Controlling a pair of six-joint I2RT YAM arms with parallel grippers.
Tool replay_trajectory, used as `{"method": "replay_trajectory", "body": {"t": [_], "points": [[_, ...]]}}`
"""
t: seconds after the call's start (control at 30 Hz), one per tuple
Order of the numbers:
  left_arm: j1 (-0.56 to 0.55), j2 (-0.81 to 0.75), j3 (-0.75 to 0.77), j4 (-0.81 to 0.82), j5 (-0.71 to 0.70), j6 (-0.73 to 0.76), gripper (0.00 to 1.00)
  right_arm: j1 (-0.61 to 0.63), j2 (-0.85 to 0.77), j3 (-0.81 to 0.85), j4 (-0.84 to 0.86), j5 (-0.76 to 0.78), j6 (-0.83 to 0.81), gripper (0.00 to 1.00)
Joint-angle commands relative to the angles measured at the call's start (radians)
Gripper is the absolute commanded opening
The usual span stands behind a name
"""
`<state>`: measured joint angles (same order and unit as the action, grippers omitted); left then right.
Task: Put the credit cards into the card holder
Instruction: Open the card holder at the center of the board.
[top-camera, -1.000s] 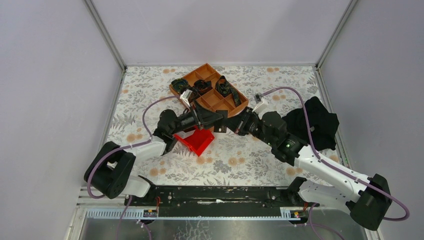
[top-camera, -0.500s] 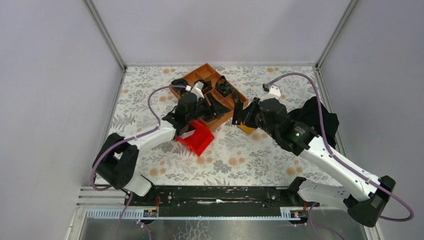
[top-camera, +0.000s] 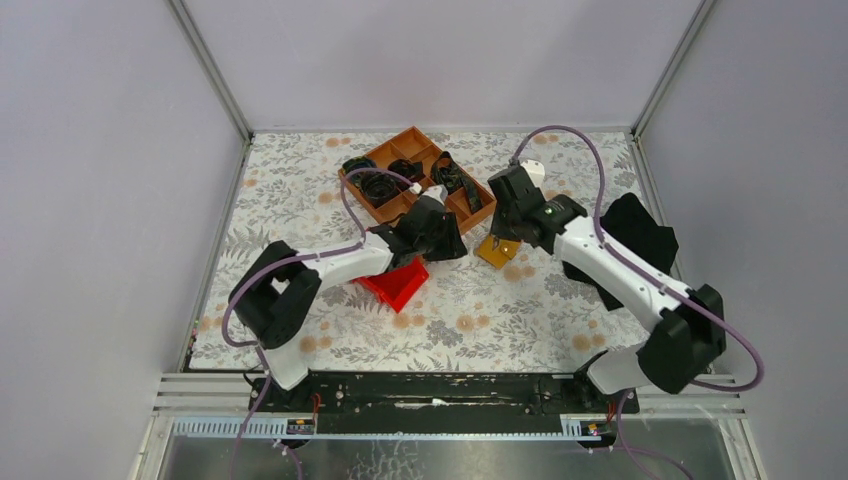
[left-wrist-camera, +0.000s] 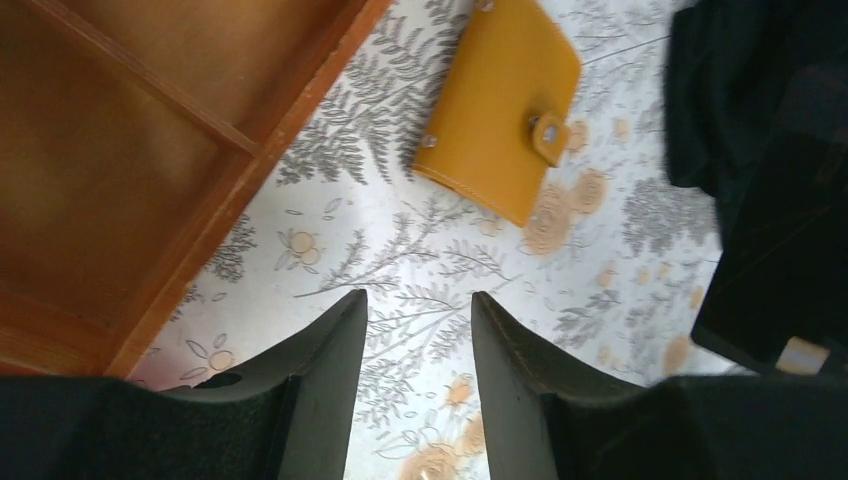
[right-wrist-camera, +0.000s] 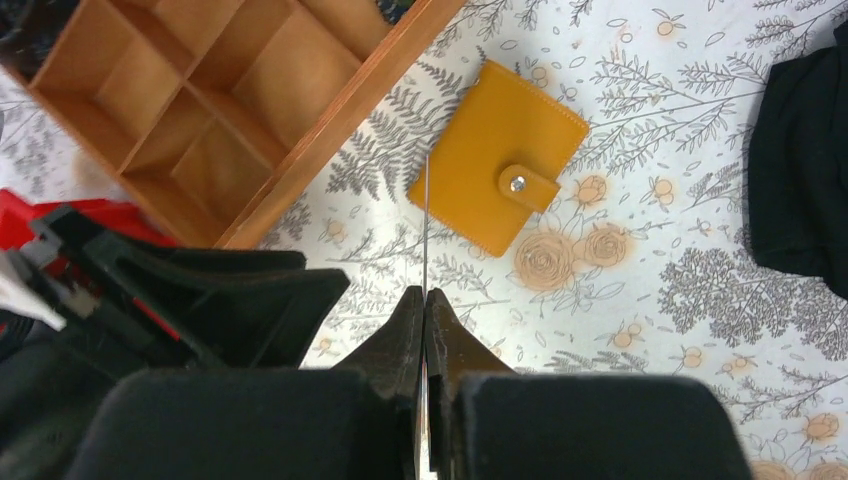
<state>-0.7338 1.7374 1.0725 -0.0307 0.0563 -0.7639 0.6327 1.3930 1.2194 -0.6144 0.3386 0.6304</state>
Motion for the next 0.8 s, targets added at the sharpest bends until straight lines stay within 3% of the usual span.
{"method": "replay_trajectory", "body": {"t": [0.0,0.3,0.77], "points": [[-0.009,0.054,0.043,-0.051,-0.096,0.082,0.49,-0.042,0.080,0.093,-0.022,-0.030,-0.054,0.00],[-0.015,0.161,0.102,-0.081,-0.136,0.092,0.48,-0.078,0.245,0.187,-0.040,-0.062,-0.092,0.00],[-0.034,0.254,0.202,-0.086,-0.157,0.091,0.51,-0.118,0.409,0.198,-0.041,-0.024,-0.119,0.00]]}}
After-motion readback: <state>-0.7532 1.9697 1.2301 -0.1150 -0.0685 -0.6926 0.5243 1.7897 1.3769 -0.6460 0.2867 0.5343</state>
